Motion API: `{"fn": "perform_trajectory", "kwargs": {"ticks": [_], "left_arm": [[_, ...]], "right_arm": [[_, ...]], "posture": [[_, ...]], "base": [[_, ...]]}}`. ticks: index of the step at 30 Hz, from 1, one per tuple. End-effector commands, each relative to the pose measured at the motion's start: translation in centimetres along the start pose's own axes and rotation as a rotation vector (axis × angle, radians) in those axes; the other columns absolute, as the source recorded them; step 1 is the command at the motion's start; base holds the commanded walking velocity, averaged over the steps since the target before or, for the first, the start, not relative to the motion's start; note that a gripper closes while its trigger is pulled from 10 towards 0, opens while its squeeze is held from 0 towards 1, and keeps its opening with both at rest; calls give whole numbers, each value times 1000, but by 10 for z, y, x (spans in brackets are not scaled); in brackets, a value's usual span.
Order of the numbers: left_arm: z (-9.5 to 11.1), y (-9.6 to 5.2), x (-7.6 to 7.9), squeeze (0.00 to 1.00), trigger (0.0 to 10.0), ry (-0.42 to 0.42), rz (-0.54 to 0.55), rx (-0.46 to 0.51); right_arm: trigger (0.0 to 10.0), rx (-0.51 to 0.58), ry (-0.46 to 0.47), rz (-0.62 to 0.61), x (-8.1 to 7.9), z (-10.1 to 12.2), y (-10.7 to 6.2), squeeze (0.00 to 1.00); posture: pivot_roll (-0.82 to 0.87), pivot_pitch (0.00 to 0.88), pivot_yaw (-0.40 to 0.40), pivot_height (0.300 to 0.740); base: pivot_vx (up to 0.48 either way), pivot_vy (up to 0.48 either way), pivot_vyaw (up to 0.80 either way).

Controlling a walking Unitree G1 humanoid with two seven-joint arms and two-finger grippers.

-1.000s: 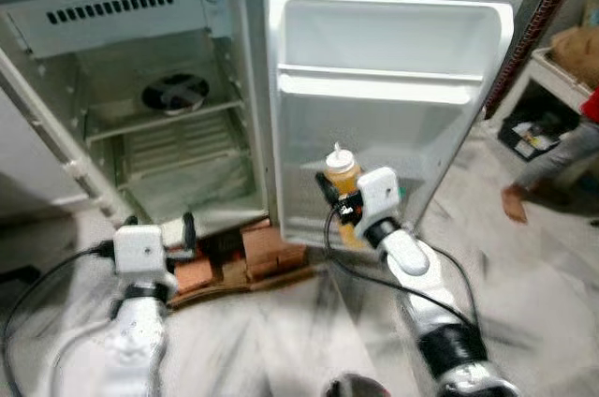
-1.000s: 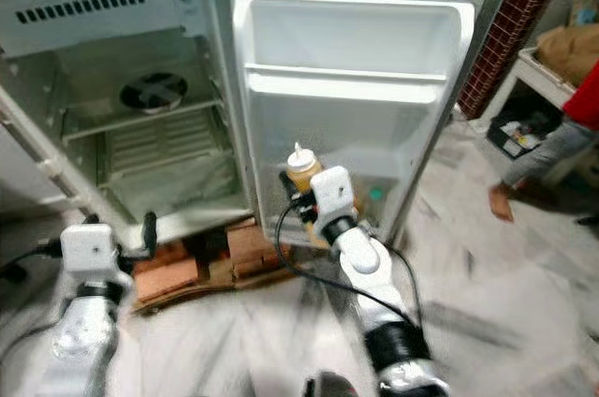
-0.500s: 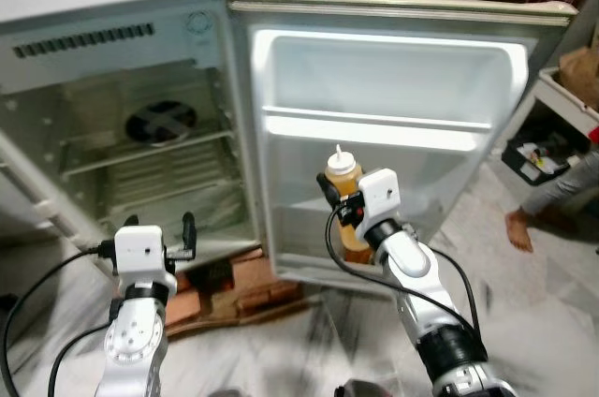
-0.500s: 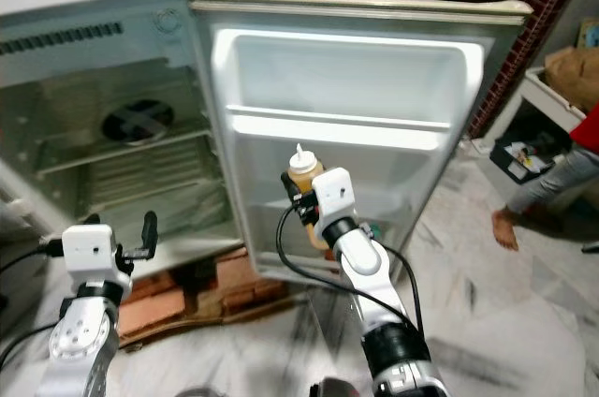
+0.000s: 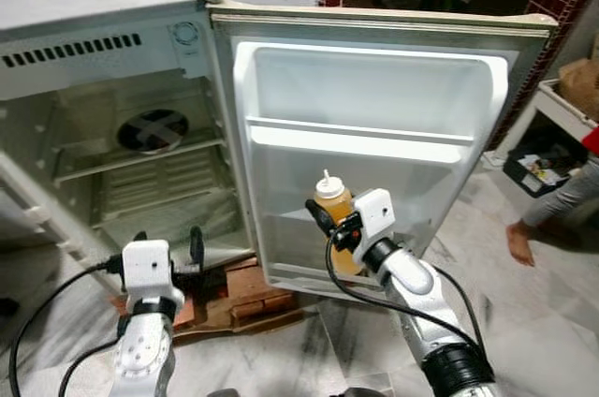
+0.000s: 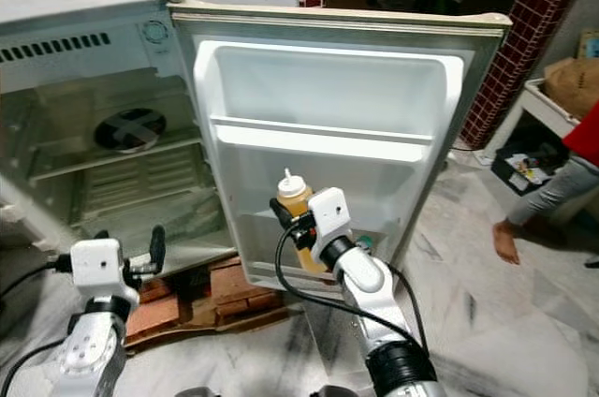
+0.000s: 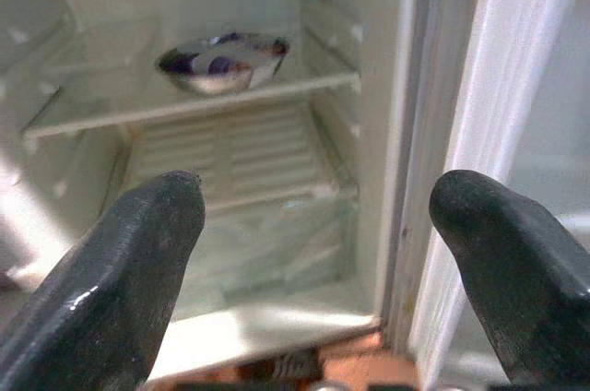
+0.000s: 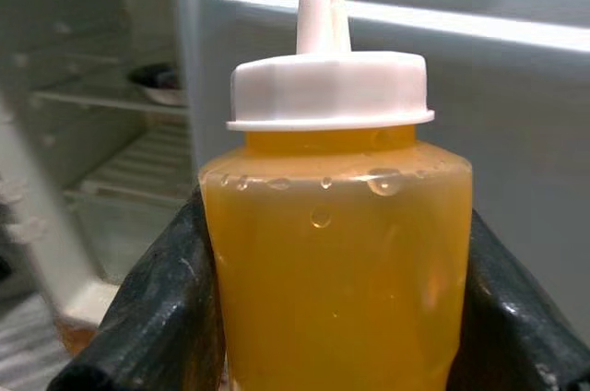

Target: Restocking fridge

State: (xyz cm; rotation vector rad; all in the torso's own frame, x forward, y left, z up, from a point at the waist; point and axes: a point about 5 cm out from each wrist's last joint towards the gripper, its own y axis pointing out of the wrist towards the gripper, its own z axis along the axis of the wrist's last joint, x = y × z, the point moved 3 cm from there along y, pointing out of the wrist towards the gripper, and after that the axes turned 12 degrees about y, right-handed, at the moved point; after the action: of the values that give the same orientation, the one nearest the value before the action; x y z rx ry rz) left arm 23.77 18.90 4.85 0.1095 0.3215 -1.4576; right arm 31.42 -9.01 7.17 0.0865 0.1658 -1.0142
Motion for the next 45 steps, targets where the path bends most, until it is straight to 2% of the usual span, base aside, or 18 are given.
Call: {"fn": "perform_trajectory", "kwargs": {"ticks": [1,5,7,11,16,19,28,36,38,40,45], "left_arm": [[1,-5,-1,0,10000,38,-17,16],[-1,-11,-2,0,10000,67,-18,19],[-8,-20,-1,0,10000,70,-11,-1],[-10,-22,1,0,10000,75,-18,-20],[-4,-12,-7,0,10000,88,25,-2],[0,-6,-12,0,10000,89,38,11],[0,-2,-20,0,10000,117,57,12],[-1,-4,-17,0,10000,116,63,9],[-1,-4,-16,0,10000,97,60,3],[-2,-6,-11,0,10000,43,8,-6],[-4,-7,-14,0,10000,59,36,-13]], "right_arm": [[10000,49,-10,-42,9,12,-2,0],[10000,55,8,-60,12,12,-6,0],[10000,47,33,-94,13,6,-13,0],[10000,30,52,-95,9,-2,-16,0],[10000,49,39,-63,0,2,-8,0],[10000,54,38,-60,0,6,-4,0],[10000,50,43,-69,3,4,-5,0],[10000,49,61,-66,0,2,-6,0],[10000,47,60,-68,0,2,-6,0],[10000,42,83,-75,2,1,-6,0],[10000,51,72,-68,1,4,-5,0]], "posture": [[37,39,-11,740],[43,44,-19,740],[44,53,-23,740],[45,47,-18,731],[43,57,-9,698],[43,57,-11,681],[44,57,-11,632],[43,61,-15,632],[43,61,-14,632],[44,61,-15,632],[45,64,-17,632]], "base": [[0,0,0],[0,0,0],[0,0,0],[0,0,0],[0,0,0],[0,0,0],[0,0,0],[0,0,0],[0,0,0],[0,0,0],[0,0,0]]}}
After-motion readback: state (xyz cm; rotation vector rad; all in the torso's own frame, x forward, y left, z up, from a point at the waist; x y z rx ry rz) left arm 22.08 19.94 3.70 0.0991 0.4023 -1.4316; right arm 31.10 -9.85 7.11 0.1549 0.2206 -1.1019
